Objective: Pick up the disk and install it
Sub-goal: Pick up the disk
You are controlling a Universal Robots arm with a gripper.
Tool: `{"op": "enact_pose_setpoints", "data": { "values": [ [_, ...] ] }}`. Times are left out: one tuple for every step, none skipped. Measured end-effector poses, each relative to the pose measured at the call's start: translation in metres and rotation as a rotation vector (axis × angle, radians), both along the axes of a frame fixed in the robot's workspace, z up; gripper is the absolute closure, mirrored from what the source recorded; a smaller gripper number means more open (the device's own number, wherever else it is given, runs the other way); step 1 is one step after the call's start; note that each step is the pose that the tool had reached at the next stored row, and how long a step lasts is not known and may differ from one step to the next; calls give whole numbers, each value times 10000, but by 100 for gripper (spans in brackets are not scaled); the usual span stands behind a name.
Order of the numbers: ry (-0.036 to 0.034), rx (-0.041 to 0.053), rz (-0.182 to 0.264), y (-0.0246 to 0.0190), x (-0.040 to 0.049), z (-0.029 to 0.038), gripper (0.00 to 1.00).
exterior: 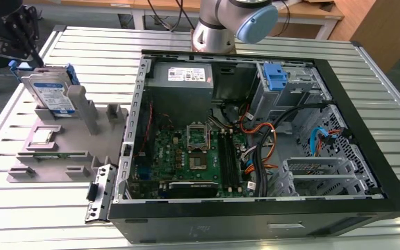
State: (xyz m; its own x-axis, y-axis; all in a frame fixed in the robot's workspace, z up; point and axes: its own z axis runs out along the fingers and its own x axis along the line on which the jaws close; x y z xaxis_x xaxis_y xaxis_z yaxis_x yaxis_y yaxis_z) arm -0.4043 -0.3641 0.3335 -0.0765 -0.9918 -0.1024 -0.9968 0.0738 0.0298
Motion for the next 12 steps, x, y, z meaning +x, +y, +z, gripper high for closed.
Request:
{"op": "enact_pose_setpoints", "data": {
  "values": [
    [1, 33, -1, 0, 0, 1, 90],
    [1, 33, -1, 0, 1, 1, 90],
    [1, 35, -1, 1, 1, 1, 90],
    [1, 35, -1, 0, 1, 1, 90],
    [2, 35, 0, 0, 1, 2, 90],
    [3, 35, 0, 0, 3, 2, 90],
    [5, 37, 1, -1, 11, 2, 90],
    [6, 40, 2, -1, 21, 1, 90],
    [5, 43, 1, 0, 26, -1, 90],
    [4, 45, -1, 0, 29, -5, 90],
    [5, 44, -1, 1, 30, -8, 90],
    [5, 45, -1, 0, 31, -13, 90]
  ]
}}
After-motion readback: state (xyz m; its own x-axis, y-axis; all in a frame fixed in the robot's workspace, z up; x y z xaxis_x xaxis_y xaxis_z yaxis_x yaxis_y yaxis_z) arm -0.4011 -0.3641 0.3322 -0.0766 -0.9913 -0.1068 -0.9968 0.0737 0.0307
